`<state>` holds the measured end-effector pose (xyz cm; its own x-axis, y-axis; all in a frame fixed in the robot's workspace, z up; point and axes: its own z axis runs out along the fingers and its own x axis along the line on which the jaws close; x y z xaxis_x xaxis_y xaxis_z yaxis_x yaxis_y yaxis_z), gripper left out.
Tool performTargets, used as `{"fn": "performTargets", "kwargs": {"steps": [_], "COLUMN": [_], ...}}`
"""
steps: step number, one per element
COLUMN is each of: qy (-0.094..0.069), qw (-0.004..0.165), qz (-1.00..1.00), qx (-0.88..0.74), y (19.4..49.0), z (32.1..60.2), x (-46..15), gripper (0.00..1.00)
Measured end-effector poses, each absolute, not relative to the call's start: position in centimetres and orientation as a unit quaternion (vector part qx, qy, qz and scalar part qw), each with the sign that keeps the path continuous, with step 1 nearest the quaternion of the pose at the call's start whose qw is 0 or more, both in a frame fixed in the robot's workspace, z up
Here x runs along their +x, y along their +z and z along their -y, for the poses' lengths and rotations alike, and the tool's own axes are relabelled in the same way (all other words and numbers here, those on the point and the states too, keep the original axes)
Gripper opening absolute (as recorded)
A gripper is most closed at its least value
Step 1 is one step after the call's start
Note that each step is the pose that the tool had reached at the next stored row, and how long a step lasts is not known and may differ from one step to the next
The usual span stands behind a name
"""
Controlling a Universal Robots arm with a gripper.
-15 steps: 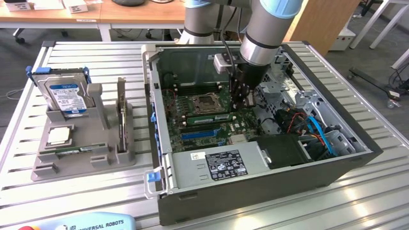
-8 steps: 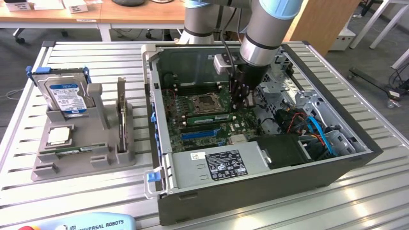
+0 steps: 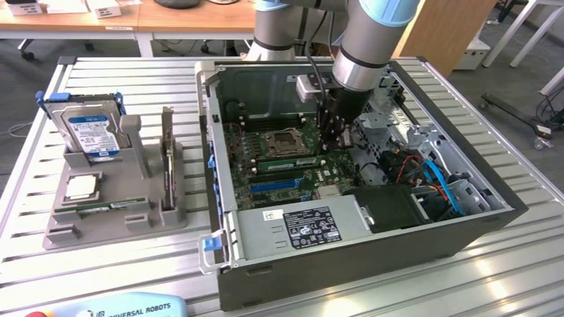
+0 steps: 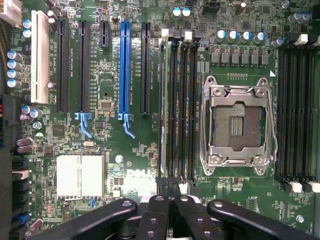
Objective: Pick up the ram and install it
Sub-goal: 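Press down the ram until it locks into place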
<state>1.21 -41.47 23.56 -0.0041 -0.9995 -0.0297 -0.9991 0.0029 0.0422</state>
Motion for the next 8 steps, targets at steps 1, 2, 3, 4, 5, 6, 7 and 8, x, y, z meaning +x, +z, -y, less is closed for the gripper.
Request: {"fn": "performTargets", "kwargs": {"steps": [1, 2, 3, 4, 5, 6, 7, 8], "qy": [-0.025, -0.025, -0.025, -0.025, -0.025, -0.025, -0.025, -0.025], "qw": [0.004, 0.004, 0.004, 0.004, 0.004, 0.004, 0.004, 0.004], "qz": [0.708, 0.708, 0.708, 0.708, 0.708, 0.708, 0.708, 0.708], "qx": [0.706, 0.706, 0.706, 0.706, 0.706, 0.706, 0.706, 0.706], "y": [23.56, 23.55, 23.51, 23.46, 23.41, 23.37, 23.37, 23.37], "z": [41.47, 41.48, 41.48, 41.48, 41.47, 41.48, 41.48, 41.48], "x": [1.21, 1.21, 1.21, 1.21, 1.21, 1.21, 1.21, 1.21], "gripper": [0.10, 0.10, 0.10, 0.10, 0.10, 0.10, 0.10, 0.10]}}
